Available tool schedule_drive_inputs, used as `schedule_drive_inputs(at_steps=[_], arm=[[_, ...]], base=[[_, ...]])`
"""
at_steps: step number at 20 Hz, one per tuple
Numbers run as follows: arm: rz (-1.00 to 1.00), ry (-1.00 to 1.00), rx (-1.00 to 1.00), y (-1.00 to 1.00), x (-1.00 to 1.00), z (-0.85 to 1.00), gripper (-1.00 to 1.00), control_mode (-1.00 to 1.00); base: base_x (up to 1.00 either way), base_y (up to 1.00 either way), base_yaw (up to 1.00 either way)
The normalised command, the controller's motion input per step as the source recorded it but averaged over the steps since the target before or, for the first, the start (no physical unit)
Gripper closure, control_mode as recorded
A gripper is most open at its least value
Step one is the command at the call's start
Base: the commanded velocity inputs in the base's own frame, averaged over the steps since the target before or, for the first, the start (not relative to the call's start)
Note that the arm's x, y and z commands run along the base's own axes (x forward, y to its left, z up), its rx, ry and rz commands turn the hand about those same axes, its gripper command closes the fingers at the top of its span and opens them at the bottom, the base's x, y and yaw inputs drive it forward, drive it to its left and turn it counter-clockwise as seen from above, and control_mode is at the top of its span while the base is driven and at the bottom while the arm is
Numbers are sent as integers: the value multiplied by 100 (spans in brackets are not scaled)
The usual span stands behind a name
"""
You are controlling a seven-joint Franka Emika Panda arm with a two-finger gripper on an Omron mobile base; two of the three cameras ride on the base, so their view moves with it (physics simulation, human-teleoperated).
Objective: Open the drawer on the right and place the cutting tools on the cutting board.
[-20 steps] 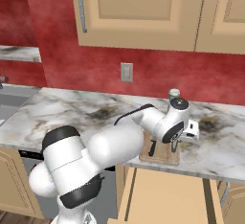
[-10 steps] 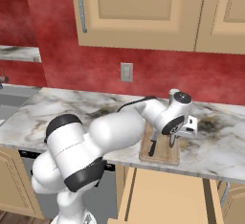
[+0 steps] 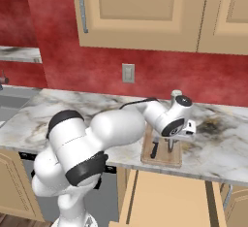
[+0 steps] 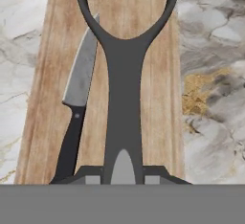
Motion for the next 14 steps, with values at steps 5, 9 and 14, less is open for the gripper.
schedule_drive_inputs(at_steps=[5,9,14], arm=[[2,2,0,9,4,-28,100,-100],[-2,0,0,0,1,-17,100,-100],[-5,1,-1,-1,11,-16,100,-100]], base=[[0,0,0],[0,0,0],[0,0,0]])
